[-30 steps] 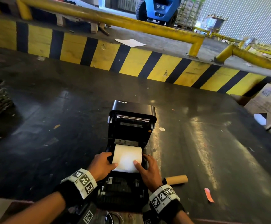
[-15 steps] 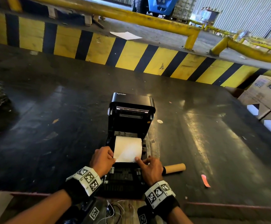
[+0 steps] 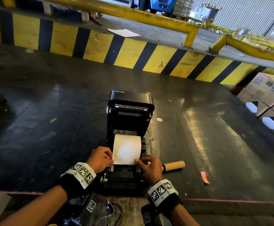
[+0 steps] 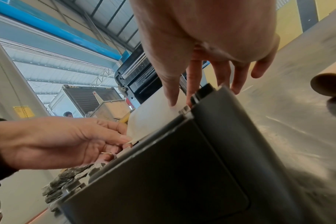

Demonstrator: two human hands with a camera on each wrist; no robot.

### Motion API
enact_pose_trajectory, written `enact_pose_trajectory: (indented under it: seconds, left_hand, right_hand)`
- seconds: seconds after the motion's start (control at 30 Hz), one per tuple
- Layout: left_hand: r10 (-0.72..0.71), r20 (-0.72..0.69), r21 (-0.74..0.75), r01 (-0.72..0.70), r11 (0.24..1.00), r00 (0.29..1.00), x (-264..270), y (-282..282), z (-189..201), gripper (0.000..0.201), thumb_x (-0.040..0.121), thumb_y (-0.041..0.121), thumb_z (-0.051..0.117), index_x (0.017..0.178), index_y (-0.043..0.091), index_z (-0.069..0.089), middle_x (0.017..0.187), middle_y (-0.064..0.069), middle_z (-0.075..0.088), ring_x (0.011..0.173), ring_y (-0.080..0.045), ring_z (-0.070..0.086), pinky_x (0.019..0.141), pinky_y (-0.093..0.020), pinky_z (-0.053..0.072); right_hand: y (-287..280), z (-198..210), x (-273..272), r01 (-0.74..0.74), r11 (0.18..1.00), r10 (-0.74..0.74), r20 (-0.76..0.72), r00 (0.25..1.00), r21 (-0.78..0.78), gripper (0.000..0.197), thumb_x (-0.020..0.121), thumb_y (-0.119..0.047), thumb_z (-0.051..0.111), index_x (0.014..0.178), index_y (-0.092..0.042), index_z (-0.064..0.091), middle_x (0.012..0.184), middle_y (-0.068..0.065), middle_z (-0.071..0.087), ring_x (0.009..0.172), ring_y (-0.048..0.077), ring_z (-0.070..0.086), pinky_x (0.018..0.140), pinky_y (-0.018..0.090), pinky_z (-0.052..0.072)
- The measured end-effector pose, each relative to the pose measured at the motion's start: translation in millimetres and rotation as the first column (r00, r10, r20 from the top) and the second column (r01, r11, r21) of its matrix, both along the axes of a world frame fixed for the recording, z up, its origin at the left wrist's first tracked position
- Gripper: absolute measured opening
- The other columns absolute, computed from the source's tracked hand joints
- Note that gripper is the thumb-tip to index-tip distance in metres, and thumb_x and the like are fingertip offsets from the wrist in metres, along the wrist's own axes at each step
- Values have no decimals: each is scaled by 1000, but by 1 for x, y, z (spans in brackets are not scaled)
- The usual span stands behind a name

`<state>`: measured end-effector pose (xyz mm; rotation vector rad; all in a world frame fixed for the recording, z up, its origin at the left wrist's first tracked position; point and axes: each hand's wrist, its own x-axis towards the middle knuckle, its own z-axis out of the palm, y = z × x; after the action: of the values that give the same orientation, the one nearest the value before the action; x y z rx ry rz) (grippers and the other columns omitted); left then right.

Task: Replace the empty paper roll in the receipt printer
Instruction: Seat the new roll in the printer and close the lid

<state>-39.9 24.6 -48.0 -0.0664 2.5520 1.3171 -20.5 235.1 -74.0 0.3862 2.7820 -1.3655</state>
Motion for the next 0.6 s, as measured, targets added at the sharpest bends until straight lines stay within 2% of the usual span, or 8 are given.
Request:
enact_pose_trajectory:
  seconds: [0.03, 0.1, 0.2, 0.27, 0.33, 0.43, 0.53, 0.6]
  left_hand:
    - [-9, 8, 8, 9, 1000, 1000, -1, -1, 0, 25, 70, 0, 75, 60, 14, 57, 52, 0, 63, 50, -10, 61, 53, -19, 47]
    - [-21, 16, 19, 21, 1000, 1000, -3, -3, 0, 24, 69, -1, 76, 60, 13, 58, 48, 3, 63, 48, -10, 61, 56, -22, 51]
    - [-31, 34, 34, 29, 999, 999, -5, -3, 1, 21, 70, 1, 76, 62, 12, 60, 52, -1, 65, 47, -9, 61, 59, -26, 52]
    - [-16, 38, 46, 14, 999, 999, -5, -2, 1, 16, 72, 9, 77, 65, 11, 63, 58, -5, 67, 46, -8, 61, 57, -23, 51]
    - [7, 15, 47, -8, 999, 1000, -6, -1, 0, 15, 73, 15, 77, 66, 9, 65, 61, -8, 69, 49, -11, 62, 57, -24, 53]
    - [-4, -26, -3, 4, 1000, 1000, -5, 0, -3, 15, 74, 16, 77, 64, 10, 67, 68, -13, 70, 65, -23, 67, 68, -34, 58]
    - [-61, -12, -27, 61, 998, 998, -5, -3, -3, 20, 73, 18, 77, 59, 18, 63, 63, -3, 65, 65, -18, 63, 71, -35, 56]
    - [-89, 7, -14, 89, 996, 996, -8, -7, -3, 18, 73, 20, 78, 61, 20, 64, 65, -2, 66, 66, -15, 63, 71, -33, 55]
  right_hand:
    - [0, 0, 0, -10, 1000, 10, -2, 1000, -6, 17, 72, -48, 73, 61, -36, 70, 64, -28, 54, 101, 15, 61, 96, 48, 43]
    - [-1, 2, 2, -26, 1000, 26, -4, 1000, -13, 21, 72, -47, 73, 55, -39, 62, 69, -28, 55, 106, 19, 61, 97, 50, 42]
    - [-3, 8, 4, -31, 999, 32, 22, 999, -24, 14, 76, -38, 73, 68, -30, 66, 95, -9, 62, 124, 21, 49, 105, 50, 34]
    - [-4, 11, 5, -33, 999, 34, 49, 998, -26, 13, 79, -36, 71, 70, -30, 64, 116, 4, 62, 129, 20, 43, 108, 48, 30]
    - [-4, 11, 4, -47, 998, 49, 72, 996, -32, 15, 79, -38, 71, 68, -33, 61, 126, 5, 58, 129, 20, 42, 108, 45, 31]
    - [-2, 4, 0, -71, 997, 72, 91, 993, -5, 23, 78, -40, 71, 61, -41, 55, 117, 0, 58, 123, 16, 45, 106, 44, 34]
    - [2, -1, -3, -119, 992, 122, 111, 986, -32, 26, 82, -37, 68, 60, -43, 56, 115, 5, 60, 128, 22, 42, 106, 44, 34]
    - [4, -3, -3, -154, 984, 164, 122, 979, -91, 31, 83, -33, 67, 54, -40, 60, 103, -1, 61, 127, 28, 42, 105, 48, 35]
